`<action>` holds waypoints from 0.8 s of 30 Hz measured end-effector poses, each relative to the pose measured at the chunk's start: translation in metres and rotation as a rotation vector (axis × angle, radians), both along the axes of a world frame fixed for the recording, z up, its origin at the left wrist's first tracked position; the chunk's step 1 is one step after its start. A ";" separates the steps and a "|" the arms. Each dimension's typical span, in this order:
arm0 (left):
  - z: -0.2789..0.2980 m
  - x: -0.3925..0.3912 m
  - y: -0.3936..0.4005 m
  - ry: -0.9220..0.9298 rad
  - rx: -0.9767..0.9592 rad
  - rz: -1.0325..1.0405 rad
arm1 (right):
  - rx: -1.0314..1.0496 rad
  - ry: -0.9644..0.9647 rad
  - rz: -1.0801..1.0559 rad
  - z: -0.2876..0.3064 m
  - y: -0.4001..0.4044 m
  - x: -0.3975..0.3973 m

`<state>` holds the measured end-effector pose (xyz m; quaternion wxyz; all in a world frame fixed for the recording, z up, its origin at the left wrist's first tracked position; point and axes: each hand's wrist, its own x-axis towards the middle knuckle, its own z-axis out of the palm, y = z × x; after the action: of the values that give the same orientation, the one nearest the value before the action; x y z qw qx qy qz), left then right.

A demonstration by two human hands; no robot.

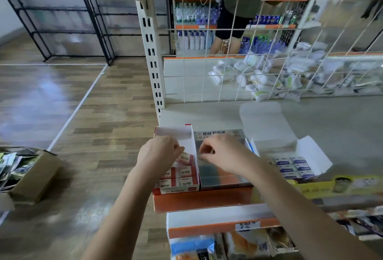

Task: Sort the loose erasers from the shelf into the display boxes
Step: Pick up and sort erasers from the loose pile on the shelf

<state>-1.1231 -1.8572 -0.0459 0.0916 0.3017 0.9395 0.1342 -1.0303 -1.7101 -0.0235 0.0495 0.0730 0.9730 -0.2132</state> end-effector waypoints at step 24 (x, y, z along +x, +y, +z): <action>-0.003 0.013 0.000 0.080 -0.074 -0.034 | -0.032 -0.020 0.038 -0.008 -0.001 0.000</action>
<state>-1.1102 -1.8573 -0.0485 0.0672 0.3193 0.9414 0.0857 -1.0307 -1.7109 -0.0315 0.0645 0.0560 0.9701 -0.2270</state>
